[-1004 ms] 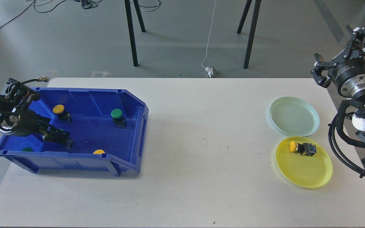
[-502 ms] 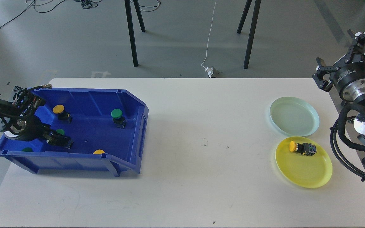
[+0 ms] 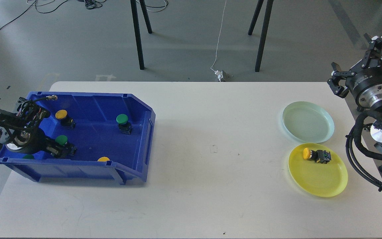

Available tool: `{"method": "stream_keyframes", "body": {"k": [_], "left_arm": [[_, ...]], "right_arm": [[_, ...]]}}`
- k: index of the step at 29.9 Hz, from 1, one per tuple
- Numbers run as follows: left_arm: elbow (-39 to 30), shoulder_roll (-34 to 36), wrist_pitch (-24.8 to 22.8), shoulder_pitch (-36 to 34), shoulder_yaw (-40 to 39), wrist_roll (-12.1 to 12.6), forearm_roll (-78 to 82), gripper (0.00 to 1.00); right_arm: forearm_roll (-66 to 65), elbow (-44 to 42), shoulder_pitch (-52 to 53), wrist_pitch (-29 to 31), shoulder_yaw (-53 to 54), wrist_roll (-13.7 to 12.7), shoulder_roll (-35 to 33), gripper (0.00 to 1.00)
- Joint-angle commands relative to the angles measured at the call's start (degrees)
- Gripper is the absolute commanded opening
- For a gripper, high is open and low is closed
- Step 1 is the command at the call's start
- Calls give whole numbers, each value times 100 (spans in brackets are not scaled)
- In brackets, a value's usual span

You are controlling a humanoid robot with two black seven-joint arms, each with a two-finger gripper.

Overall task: Pass button and place on color plate
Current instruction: 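Lower the left gripper into the bin and grasp a green button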

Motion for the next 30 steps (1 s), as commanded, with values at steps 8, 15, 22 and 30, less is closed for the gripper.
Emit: {"method": "stream_keyframes", "body": {"k": [8, 15, 22, 30], "left_arm": [[-1, -25, 1, -20, -18, 0, -42, 62], [-1, -26, 1, -47, -27, 0, -200, 76], [8, -96, 1, -56, -44, 0, -331, 76], [157, -219, 1, -82, -44, 0, -411, 72]], "right_arm": [[0, 0, -39, -1, 10, 0, -16, 98], [0, 0, -47, -1, 10, 0, -25, 98], [0, 0, -56, -1, 10, 0, -25, 98], [0, 0, -118, -1, 10, 0, -25, 98]]}}
